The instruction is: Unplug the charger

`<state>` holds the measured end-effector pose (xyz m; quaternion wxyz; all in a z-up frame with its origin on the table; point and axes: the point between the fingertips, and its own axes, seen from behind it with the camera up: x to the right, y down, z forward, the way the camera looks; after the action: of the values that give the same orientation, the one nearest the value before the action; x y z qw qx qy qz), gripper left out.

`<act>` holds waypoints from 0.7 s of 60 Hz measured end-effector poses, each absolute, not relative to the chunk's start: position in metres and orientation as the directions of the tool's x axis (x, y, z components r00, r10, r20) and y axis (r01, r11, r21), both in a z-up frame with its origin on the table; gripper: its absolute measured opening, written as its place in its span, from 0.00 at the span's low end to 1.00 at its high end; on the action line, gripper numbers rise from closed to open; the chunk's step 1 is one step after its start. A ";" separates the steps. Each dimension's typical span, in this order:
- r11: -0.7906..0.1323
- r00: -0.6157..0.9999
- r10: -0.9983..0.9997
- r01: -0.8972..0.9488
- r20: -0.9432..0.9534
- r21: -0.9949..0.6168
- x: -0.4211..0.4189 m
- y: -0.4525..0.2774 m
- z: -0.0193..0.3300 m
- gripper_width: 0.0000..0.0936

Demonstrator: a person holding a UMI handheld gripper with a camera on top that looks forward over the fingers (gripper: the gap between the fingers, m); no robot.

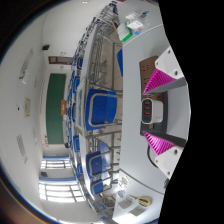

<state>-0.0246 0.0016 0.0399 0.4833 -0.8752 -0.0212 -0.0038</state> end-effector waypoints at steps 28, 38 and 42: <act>-0.425 0.999 0.052 0.008 -0.016 -0.905 -0.027 0.020 0.097 0.28; -0.107 0.999 0.048 -0.006 -0.012 -0.994 0.008 0.029 0.306 0.28; -0.089 1.000 -0.016 -0.007 -0.006 -0.996 0.060 0.046 0.311 0.28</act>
<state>0.0604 0.0460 0.3112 0.6750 -0.7378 0.0079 -0.0035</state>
